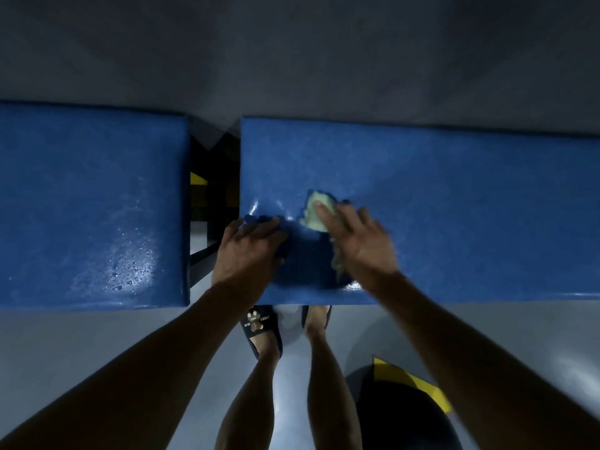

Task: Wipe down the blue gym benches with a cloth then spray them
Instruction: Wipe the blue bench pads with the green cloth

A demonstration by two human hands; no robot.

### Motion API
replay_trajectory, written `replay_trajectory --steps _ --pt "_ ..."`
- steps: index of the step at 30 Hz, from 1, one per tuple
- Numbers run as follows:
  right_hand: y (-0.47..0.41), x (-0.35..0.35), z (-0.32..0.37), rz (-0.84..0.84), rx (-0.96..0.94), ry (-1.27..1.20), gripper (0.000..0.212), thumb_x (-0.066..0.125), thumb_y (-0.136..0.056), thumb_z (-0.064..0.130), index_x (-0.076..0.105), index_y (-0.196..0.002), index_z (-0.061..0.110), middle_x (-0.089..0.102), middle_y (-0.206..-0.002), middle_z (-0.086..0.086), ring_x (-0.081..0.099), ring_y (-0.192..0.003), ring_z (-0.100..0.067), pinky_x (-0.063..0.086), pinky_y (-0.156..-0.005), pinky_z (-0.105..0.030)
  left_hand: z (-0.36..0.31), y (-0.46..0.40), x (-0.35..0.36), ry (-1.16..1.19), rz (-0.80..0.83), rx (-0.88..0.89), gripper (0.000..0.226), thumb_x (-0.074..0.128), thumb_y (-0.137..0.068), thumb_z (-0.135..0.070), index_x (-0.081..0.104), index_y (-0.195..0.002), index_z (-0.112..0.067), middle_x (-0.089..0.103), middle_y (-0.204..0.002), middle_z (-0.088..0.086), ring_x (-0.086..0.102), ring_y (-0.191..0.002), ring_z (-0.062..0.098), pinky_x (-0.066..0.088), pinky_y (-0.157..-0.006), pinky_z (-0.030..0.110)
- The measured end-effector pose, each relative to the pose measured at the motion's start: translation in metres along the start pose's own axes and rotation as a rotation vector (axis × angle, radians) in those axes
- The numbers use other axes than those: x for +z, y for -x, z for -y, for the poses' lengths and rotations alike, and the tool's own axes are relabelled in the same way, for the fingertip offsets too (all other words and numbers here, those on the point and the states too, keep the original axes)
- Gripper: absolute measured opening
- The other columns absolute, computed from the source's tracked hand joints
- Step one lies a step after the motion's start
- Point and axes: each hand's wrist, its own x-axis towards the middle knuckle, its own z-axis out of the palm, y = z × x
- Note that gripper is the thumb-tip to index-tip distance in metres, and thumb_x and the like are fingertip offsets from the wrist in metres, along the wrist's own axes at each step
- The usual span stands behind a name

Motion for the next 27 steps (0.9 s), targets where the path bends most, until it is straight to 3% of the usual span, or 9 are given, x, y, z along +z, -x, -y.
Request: replay_trajectory --steps 2,6,8,11,14,18,20,24,27 --pt "0.011 -0.007 -0.063 0.009 0.083 0.045 0.069 0.057 -0.083 0.038 0.041 -0.149 0.023 0.053 -0.128 -0.016 0.053 -0.096 -0.039 0.053 -0.068 -0.042 -0.001 -0.001 0.0 0.004 0.016 -0.005 0.052 0.079 -0.07 -0.029 0.065 -0.12 -0.026 0.061 -0.134 0.0 0.061 -0.113 0.031 0.039 -0.105 0.049" --pt "0.015 -0.026 -0.125 -0.078 0.842 -0.164 0.074 0.056 -0.083 0.007 0.034 -0.151 0.028 0.039 -0.134 -0.016 0.044 -0.114 -0.042 0.048 -0.086 -0.048 -0.003 -0.002 -0.002 0.023 0.024 -0.038 0.053 0.081 -0.067 -0.028 0.065 -0.118 -0.028 0.062 -0.133 -0.001 0.062 -0.113 0.03 0.038 -0.106 0.05" --pt "-0.004 -0.021 -0.109 -0.07 1.003 -0.188 0.081 0.061 -0.08 0.008 0.031 -0.152 0.028 0.034 -0.14 -0.016 0.045 -0.117 -0.042 0.046 -0.09 -0.048 -0.004 -0.003 -0.001 0.027 0.031 -0.054 0.054 0.082 -0.067 -0.029 0.065 -0.118 -0.028 0.062 -0.133 -0.002 0.062 -0.112 0.03 0.038 -0.107 0.05" --pt "-0.035 -0.001 -0.032 -0.131 0.825 -0.242 0.076 0.06 -0.085 0.015 0.029 -0.154 0.025 0.033 -0.149 -0.015 0.044 -0.122 -0.039 0.044 -0.093 -0.043 -0.005 -0.003 -0.001 0.022 0.013 -0.066 0.053 0.083 -0.066 -0.031 0.066 -0.117 -0.028 0.063 -0.132 -0.002 0.064 -0.11 0.03 0.038 -0.106 0.049" --pt "-0.055 0.007 0.047 -0.094 0.45 -0.236 0.075 0.061 -0.081 0.012 0.037 -0.151 0.02 0.045 -0.136 -0.013 0.048 -0.108 -0.034 0.05 -0.073 -0.04 -0.007 -0.002 -0.002 0.029 -0.027 -0.073 0.052 0.084 -0.065 -0.031 0.068 -0.115 -0.029 0.065 -0.129 -0.003 0.065 -0.107 0.029 0.041 -0.103 0.05" --pt "-0.059 -0.01 0.018 -0.061 -0.013 -0.104 0.073 0.066 -0.078 0.016 0.043 -0.147 0.023 0.053 -0.124 -0.01 0.052 -0.096 -0.032 0.052 -0.061 -0.038 -0.008 -0.005 -0.004 0.032 -0.044 -0.089 0.051 0.086 -0.06 -0.03 0.072 -0.109 -0.029 0.068 -0.123 -0.004 0.068 -0.1 0.027 0.044 -0.1 0.048" --pt "-0.054 -0.002 -0.049 -0.025 0.046 -0.017 0.065 0.06 -0.085 0.024 0.042 -0.147 0.028 0.05 -0.124 -0.008 0.052 -0.098 -0.035 0.052 -0.067 -0.039 -0.008 -0.005 -0.004 0.052 -0.041 -0.099 0.052 0.085 -0.061 -0.028 0.071 -0.111 -0.03 0.067 -0.125 -0.004 0.067 -0.103 0.027 0.042 -0.101 0.048" --pt "-0.045 0.009 -0.17 -0.067 0.633 -0.12 0.064 0.053 -0.085 0.032 0.033 -0.145 0.043 0.04 -0.133 -0.006 0.047 -0.109 -0.032 0.052 -0.09 -0.049 -0.006 -0.004 -0.001 0.064 -0.04 -0.107 0.052 0.083 -0.065 -0.027 0.069 -0.115 -0.031 0.064 -0.13 -0.004 0.064 -0.113 0.026 0.04 -0.105 0.049" --pt "-0.066 -0.008 -0.131 -0.144 0.897 -0.206 0.06 0.056 -0.087 0.018 0.041 -0.145 0.026 0.039 -0.137 -0.016 0.051 -0.11 -0.037 0.048 -0.094 -0.047 -0.006 -0.004 0.001 0.064 -0.03 -0.116 0.052 0.084 -0.066 -0.028 0.069 -0.115 -0.031 0.064 -0.13 -0.004 0.063 -0.113 0.026 0.04 -0.104 0.05"
